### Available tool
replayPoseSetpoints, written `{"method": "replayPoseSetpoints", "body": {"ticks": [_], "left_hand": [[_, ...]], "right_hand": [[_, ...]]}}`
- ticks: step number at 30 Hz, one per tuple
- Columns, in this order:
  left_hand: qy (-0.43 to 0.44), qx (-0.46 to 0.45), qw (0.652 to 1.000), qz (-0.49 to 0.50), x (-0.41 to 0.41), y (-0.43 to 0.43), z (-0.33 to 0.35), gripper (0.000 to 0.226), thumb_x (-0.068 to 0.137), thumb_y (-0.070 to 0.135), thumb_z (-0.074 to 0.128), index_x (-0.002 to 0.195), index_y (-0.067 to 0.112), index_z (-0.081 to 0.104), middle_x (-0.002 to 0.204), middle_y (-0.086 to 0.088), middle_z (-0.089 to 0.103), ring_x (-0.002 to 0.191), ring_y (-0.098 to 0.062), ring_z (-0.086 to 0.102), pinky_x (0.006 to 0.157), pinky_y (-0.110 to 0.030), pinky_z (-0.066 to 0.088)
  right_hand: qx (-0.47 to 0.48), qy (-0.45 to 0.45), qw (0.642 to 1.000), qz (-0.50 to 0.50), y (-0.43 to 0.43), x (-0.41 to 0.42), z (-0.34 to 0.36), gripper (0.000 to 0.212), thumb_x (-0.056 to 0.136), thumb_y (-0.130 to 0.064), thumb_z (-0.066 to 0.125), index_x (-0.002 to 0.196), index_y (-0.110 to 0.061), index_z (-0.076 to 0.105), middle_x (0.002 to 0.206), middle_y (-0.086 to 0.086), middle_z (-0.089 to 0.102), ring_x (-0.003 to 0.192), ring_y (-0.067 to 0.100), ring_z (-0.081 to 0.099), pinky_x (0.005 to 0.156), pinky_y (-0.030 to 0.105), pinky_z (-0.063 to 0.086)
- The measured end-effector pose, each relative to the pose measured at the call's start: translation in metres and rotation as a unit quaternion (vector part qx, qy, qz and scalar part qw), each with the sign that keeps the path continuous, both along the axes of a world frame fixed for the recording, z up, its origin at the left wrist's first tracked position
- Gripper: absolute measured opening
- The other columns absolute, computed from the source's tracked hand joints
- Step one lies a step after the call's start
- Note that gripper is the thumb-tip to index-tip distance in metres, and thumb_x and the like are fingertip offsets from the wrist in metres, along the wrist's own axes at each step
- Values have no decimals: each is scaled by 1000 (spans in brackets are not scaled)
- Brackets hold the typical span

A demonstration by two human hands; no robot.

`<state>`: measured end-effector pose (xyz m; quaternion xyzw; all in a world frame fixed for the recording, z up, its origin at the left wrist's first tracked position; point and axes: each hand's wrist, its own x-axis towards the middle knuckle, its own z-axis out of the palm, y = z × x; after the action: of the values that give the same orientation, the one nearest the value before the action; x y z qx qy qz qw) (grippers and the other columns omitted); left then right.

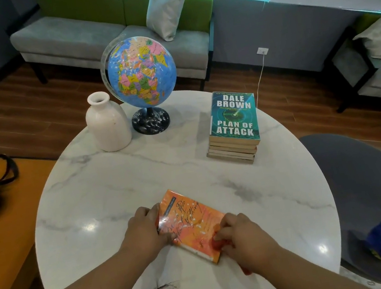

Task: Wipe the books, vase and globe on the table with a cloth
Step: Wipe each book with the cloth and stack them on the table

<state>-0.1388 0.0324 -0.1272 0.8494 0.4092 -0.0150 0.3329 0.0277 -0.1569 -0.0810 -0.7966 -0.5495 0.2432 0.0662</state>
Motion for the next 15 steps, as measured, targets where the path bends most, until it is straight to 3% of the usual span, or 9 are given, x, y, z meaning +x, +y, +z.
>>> {"method": "replayPoseSetpoints", "body": {"ticks": [2,6,10,15], "left_hand": [[3,-2,1000,2,0,0,0,85,71,48,77,143,28,37,115,2,44,108,-20,48,92,-29,44],[8,-3,1000,2,1,-1,1,85,72,49,76,144,28,36,120,0,44,111,-20,48,95,-30,44],[-1,-5,1000,5,0,-1,2,84,71,47,77,143,28,39,116,1,44,110,-20,48,94,-30,44],[0,-5,1000,5,-1,-2,3,85,72,45,77,144,27,37,117,1,44,111,-21,47,96,-31,43]], "right_hand": [[4,-30,1000,-4,2,-1,1,28,95,-26,52,117,-33,66,121,-9,49,112,19,41,92,25,41],[-20,-7,996,89,10,-18,2,27,92,-26,55,114,-31,69,118,-5,52,110,21,42,89,27,39],[-25,-28,997,61,19,-9,3,30,93,-26,53,118,-34,67,121,-6,51,113,21,41,93,29,41],[-37,-16,994,99,22,-12,6,30,91,-24,56,118,-30,68,121,-2,52,112,22,42,91,30,41]]}}
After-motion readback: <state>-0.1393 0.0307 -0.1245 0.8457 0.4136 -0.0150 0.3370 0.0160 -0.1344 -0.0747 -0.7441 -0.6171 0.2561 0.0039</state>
